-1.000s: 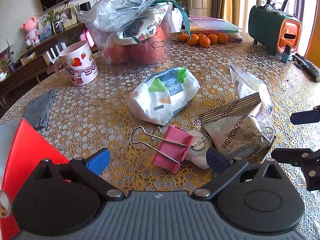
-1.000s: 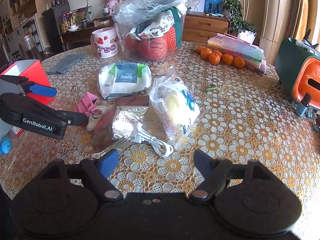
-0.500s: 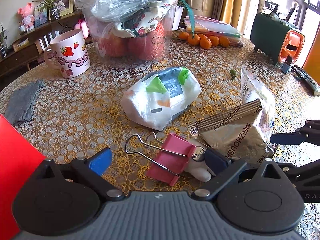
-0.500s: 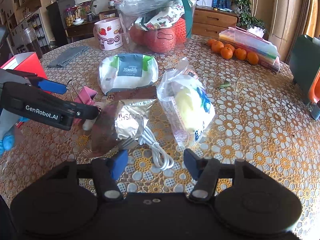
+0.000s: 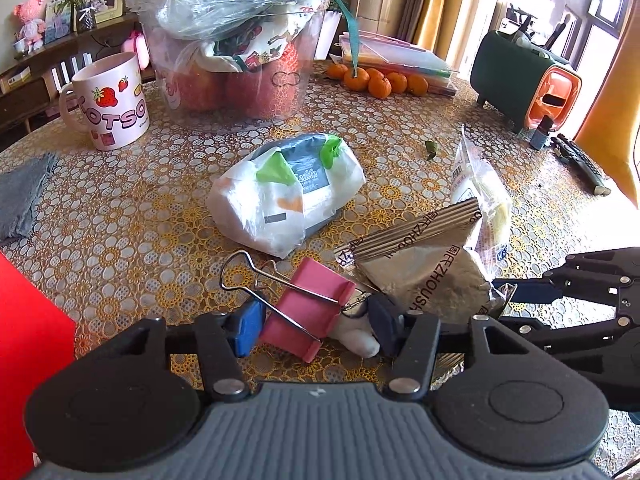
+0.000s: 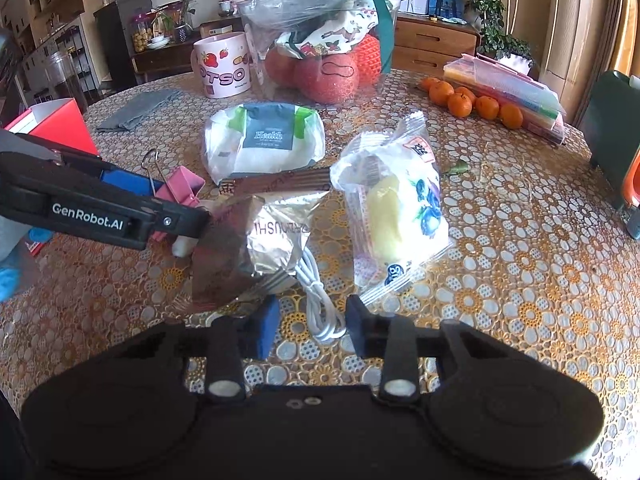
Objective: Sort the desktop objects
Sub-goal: 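Reach left tool to the pink binder clip while right tool reaches the foil snack bag, then close left tool on the pink binder clip while right tool grasps the white cable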
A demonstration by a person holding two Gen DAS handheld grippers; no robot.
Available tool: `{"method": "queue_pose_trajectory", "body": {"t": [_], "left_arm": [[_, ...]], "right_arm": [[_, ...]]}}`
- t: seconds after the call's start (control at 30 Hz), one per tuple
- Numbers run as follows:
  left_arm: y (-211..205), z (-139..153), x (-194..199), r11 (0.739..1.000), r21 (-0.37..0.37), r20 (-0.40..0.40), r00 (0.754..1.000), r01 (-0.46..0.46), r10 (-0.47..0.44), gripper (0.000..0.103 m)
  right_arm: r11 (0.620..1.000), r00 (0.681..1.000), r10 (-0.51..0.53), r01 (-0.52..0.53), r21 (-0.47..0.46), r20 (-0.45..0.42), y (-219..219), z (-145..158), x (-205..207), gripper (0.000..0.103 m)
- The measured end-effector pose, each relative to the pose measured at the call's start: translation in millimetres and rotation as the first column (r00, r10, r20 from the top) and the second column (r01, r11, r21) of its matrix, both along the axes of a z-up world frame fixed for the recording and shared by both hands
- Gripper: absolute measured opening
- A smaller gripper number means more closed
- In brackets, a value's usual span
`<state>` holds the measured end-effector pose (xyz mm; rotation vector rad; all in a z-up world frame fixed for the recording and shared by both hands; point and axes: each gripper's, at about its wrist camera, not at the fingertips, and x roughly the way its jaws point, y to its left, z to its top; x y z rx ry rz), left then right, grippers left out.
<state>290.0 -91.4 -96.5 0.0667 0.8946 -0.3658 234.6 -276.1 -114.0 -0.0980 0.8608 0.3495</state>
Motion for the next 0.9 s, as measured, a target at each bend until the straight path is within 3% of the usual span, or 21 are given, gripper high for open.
{"method": "queue_pose_trajectory", "body": {"t": [0.07,0.1,0.2,0.47,0.9], "left_arm": [[1,0,-1,1.000,-0.002,0.000,1.000,0.000,0.000,0.052],[2,1,-2,1.000,-0.003,0.003,1.000,0.000,0.000,0.048],[6,4,-3,1.000,-0.026,-0.006,1.000,-0.005,0.005,0.035],[9,8,-14,1.000,-0.020,-0.003,1.000,-0.018,0.018,0.028],[18,12,-61,0.998,-0.047,-0.047,0.998,-0.039,0.037,0.028]], "right_arm": [[1.000,1.000,0.001,-0.001,-0.007,0.002,0,0,-1,0.027],[1.000,1.000,0.000,0.000,-0.009,0.003,0,0,-2,0.019],[1.000,1.000,-0.002,0.002,-0.008,0.005,1,0,-5,0.019],[0.999,0.999,-0.040,0.040,0.017,0.008,-4,7,-18,0.018],[0.989,0.992,-0.126,0.127,0.078,-0.018,-21,22,-73,0.016]]}}
